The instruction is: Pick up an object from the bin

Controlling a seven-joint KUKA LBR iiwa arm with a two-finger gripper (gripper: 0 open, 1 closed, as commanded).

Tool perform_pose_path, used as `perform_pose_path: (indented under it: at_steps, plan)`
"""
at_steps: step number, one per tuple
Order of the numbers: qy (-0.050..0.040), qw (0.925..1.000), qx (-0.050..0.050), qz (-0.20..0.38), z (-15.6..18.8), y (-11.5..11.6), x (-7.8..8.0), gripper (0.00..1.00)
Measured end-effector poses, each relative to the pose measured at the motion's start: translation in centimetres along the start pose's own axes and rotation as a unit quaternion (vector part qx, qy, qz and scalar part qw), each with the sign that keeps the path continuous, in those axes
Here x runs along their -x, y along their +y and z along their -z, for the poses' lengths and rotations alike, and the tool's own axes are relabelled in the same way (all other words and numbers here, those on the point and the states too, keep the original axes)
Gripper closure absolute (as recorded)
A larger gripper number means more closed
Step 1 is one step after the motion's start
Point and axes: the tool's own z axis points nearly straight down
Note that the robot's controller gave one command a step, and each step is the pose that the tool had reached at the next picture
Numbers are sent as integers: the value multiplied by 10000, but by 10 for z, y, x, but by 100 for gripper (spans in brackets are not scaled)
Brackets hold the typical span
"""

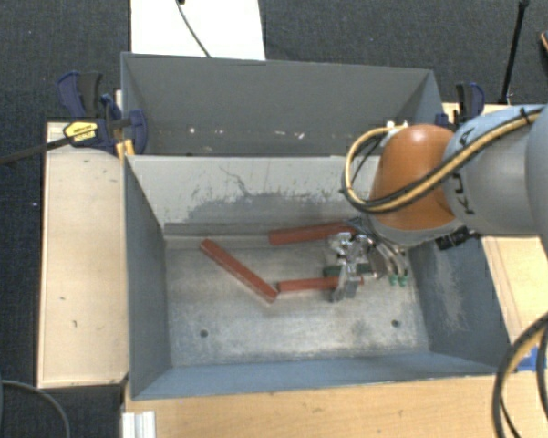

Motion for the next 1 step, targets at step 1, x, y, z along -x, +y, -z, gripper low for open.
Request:
perform_pose_path:
  at_steps: [1]
  plan:
    - [-43,9999,1,151,168,22,-31,100]
